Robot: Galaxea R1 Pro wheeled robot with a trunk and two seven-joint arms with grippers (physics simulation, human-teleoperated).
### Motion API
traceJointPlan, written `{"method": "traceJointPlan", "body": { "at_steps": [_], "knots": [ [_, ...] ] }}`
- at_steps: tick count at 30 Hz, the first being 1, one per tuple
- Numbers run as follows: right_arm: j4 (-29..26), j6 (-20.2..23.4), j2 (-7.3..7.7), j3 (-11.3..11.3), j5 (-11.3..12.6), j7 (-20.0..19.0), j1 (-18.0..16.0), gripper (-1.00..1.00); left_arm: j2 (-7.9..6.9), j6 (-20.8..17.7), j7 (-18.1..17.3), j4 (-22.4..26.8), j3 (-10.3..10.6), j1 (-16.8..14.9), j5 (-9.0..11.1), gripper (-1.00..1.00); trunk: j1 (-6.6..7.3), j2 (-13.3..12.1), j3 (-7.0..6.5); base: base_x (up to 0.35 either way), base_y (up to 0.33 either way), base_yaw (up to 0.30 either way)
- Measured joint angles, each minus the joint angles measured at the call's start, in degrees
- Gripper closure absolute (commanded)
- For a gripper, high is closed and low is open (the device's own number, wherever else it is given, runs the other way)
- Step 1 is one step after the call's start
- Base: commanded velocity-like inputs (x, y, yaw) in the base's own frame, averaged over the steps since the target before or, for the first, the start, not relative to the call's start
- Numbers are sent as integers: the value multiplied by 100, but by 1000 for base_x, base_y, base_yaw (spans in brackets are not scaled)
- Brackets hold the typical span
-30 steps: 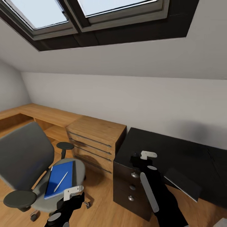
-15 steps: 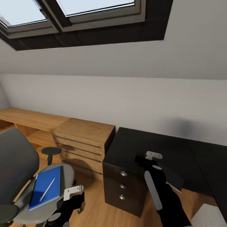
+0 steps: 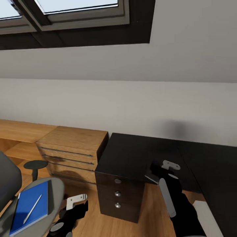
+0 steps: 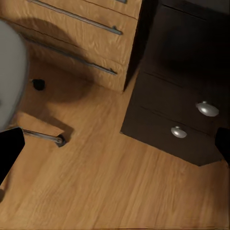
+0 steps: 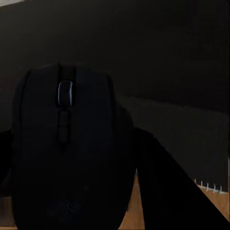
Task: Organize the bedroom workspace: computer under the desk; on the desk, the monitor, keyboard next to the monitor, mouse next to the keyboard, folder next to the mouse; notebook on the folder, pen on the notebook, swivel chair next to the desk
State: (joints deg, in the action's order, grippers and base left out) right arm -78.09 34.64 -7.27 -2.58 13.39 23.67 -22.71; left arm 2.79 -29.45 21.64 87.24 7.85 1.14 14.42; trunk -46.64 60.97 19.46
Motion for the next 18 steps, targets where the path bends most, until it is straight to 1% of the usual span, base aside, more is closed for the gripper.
{"method": "traceJointPlan", "body": {
  "at_steps": [2,3,4,7,8,9,10,12,13,18],
  "knots": [
    [36,-51,85,-149,-4,-4,-1,100,-11,52,9,-220,0,13,0,-100,0,0,0,0,0,-277],
    [82,-69,141,-217,-6,-5,0,100,-15,139,14,-401,-1,35,-2,-100,0,0,0,0,0,-278],
    [146,-81,221,-280,-10,-9,0,100,-22,304,14,-615,-1,67,-3,-100,0,0,0,0,0,-279],
    [416,-104,637,-554,5,-68,0,100,-46,1282,-16,-1610,-6,122,4,-100,0,0,1,0,0,-279],
    [528,-115,726,-618,17,-118,0,100,-50,1592,-20,-1974,-1,128,7,-100,0,0,1,0,0,-279],
    [693,-127,822,-680,16,-184,-3,100,-51,2068,-25,-2514,9,136,8,-100,0,0,1,0,0,-280],
    [748,-142,852,-698,20,-202,-5,100,-50,2247,-26,-2722,16,136,-1,-100,0,0,0,0,0,-280],
    [797,-196,876,-711,18,-216,-7,100,-53,2411,-25,-2890,21,137,-4,-100,0,0,0,0,0,-281],
    [841,-361,911,-724,-7,-228,-9,100,-63,2581,-16,-3207,16,139,-7,-100,0,0,0,0,0,-283],
    [848,-534,919,-704,-12,-235,-9,100,-65,2618,-7,-3254,5,138,-16,-100,0,0,0,0,0,-290]
  ]
}}
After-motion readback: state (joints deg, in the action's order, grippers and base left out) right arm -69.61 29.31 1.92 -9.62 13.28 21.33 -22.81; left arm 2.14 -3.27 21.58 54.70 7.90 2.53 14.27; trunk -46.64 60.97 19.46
